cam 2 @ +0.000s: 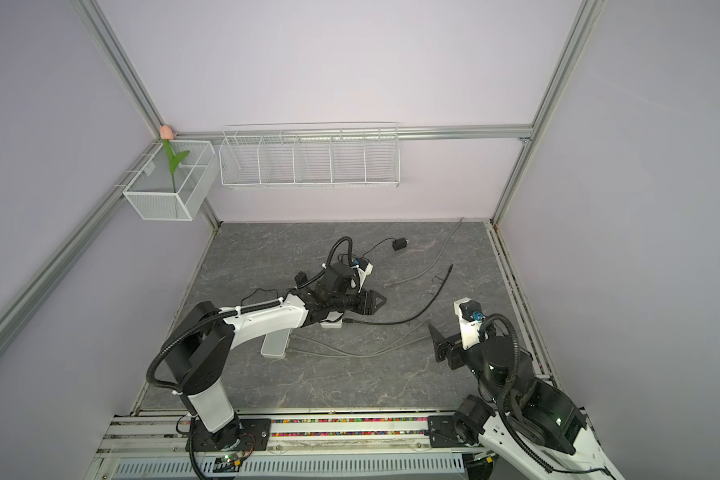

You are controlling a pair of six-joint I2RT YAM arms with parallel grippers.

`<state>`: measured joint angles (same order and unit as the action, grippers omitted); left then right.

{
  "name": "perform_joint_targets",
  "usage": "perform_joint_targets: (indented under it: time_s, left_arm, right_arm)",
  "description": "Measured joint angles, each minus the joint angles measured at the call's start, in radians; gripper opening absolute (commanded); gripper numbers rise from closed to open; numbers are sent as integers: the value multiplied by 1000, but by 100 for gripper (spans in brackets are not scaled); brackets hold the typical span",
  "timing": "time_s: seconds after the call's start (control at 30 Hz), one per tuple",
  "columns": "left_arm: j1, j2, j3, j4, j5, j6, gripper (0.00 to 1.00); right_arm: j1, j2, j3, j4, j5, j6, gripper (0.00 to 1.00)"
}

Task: Insert the plug into the switch port

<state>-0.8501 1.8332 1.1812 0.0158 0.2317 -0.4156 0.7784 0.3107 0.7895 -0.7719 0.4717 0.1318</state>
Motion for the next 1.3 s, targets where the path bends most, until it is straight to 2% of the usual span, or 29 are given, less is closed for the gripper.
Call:
perform_joint_targets:
  time_s: [0.13,0.47,0.73,1.13,1.3]
  left_arm:
    - [7,141,159,-72,-60,58,65]
    - [42,372,558,-354,-176,182,66]
    - [47,500,747,-517,-180,263,66]
    - [52,613,893,-620,-121,341,65]
    - [52,654,941,-659,-88,351,60]
  right_arm:
    - [0,-11,-5,-15,-2,5,96]
    - [0,-11,-8,-17,-28,11,97]
    - [0,-10,-13,-17,-54,16,97]
    - [2,-3,-17,-16,-80,23,97]
    - [2,10,-17,-15,-96,26,97]
